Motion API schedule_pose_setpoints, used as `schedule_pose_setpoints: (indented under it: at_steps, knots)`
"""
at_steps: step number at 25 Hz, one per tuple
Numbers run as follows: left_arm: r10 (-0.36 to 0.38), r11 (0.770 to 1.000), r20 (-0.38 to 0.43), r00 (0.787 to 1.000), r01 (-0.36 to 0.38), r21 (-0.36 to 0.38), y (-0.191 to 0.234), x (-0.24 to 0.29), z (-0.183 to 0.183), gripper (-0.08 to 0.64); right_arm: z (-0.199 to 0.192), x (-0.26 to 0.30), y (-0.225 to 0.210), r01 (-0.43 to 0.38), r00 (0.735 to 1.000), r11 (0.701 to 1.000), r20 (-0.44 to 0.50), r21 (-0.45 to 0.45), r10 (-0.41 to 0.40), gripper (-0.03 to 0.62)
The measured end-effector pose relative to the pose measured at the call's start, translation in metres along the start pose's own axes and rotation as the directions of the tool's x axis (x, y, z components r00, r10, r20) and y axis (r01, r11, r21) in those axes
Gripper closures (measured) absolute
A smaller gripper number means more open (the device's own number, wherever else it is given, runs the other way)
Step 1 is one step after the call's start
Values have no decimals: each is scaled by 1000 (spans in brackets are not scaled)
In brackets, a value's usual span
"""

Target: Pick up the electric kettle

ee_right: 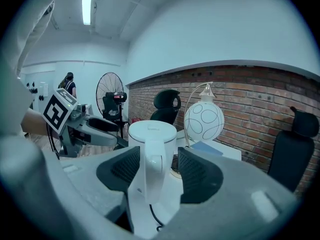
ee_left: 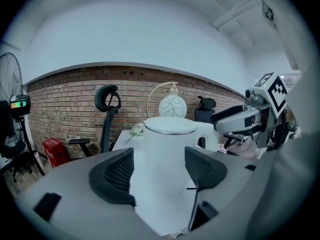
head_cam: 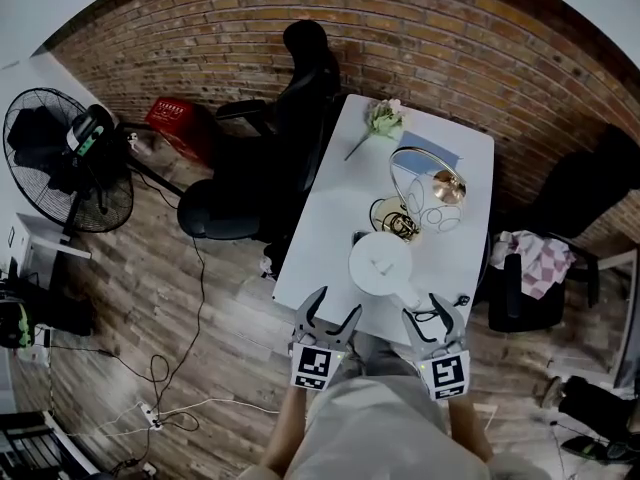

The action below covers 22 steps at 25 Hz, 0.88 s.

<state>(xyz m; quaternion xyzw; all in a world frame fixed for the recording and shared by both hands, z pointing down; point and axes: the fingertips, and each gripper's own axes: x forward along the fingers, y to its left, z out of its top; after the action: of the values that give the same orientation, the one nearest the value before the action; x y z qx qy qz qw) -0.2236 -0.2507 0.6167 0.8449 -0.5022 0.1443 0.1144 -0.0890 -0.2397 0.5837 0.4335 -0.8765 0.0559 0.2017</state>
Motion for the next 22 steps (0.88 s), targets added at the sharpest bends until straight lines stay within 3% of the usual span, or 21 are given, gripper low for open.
schedule_pose_setpoints:
  at_steps: [10, 15, 19, 22]
  knots:
    - [-78, 997, -23, 997, 78, 7, -15, 21, -13, 191, -11, 7, -1, -41, 999, 999, -10, -29, 40, 359]
    - [-109, 994, -39, 993, 109, -1, -20, 32, -19, 148, -18, 9, 3, -43, 998, 999, -46, 20, 44, 347]
    - [-120, 993, -44, 992, 120, -3, -21, 42, -20, 110, -21, 12, 2, -53, 998, 999, -46, -2, 53, 341]
    - [-140, 990, -41, 989, 140, 0, -25, 49, -20, 85, -23, 12, 3, -42, 996, 998, -75, 57, 46, 339]
